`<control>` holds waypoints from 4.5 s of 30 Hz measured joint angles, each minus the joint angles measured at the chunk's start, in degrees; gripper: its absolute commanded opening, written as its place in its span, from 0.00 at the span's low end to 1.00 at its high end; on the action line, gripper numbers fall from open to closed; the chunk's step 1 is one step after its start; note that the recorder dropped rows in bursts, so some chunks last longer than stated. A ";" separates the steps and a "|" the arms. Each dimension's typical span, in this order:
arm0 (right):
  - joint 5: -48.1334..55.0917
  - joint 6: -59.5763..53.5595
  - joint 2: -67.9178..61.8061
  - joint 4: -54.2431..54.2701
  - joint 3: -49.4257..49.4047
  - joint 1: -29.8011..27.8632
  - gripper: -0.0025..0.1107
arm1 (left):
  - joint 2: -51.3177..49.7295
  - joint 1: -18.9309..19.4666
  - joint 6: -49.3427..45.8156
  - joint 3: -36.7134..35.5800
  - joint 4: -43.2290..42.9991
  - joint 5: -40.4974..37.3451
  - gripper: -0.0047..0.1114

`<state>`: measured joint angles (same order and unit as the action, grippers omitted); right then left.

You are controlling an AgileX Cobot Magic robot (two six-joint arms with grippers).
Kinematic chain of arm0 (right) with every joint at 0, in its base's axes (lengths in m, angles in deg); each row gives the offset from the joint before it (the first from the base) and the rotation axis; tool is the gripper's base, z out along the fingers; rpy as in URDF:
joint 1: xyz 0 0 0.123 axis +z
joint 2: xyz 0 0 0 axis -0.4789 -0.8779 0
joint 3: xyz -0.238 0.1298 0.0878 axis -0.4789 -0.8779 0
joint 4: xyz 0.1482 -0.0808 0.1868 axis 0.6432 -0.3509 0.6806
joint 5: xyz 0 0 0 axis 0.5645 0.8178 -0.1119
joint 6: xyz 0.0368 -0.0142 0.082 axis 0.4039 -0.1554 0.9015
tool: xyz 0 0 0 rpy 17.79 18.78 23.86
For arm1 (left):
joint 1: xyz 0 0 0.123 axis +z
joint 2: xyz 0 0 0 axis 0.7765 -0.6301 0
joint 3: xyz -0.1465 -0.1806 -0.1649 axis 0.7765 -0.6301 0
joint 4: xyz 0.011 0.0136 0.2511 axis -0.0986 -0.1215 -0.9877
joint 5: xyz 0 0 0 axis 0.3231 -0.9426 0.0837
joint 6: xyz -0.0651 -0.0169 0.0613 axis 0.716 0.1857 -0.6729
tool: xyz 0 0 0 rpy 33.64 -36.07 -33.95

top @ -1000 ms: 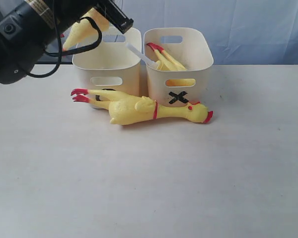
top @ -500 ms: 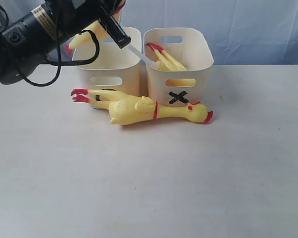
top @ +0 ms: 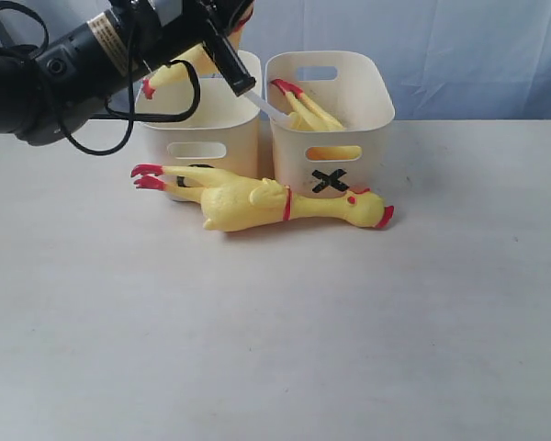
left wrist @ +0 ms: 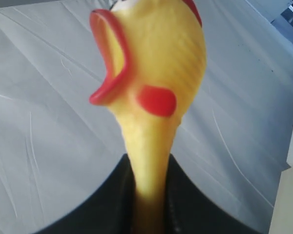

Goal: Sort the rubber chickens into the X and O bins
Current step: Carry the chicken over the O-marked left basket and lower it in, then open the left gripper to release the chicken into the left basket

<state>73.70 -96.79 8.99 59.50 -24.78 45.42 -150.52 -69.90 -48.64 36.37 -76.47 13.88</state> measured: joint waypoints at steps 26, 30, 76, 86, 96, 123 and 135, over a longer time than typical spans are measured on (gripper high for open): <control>0.00 0.00 0.00 0.00 0.00 0.00 0.02 | -10.33 4.95 10.49 14.33 -10.05 0.10 0.04; 0.00 0.00 0.00 0.00 0.00 0.00 0.02 | -12.17 4.95 12.03 16.18 -11.95 0.10 0.04; 0.00 0.00 0.00 0.02 0.00 0.00 0.02 | -18.17 8.74 20.49 24.24 -21.99 0.32 0.37; 0.00 0.00 0.00 0.02 0.00 0.00 0.02 | -18.60 8.74 20.66 24.24 -20.40 0.32 0.37; 0.00 0.00 0.00 0.02 0.00 0.00 0.02 | -18.60 9.10 18.43 24.24 -19.10 -2.67 0.32; 0.00 0.00 0.00 0.02 0.00 0.00 0.02 | -18.63 9.10 21.43 24.24 -12.46 -16.69 0.65; 0.00 0.00 0.00 0.02 0.00 0.00 0.02 | -18.63 9.10 24.73 24.37 -13.34 -21.05 0.65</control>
<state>73.70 -96.79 8.99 59.52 -24.78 45.42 -169.15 -60.79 -23.91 60.74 -89.80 -7.16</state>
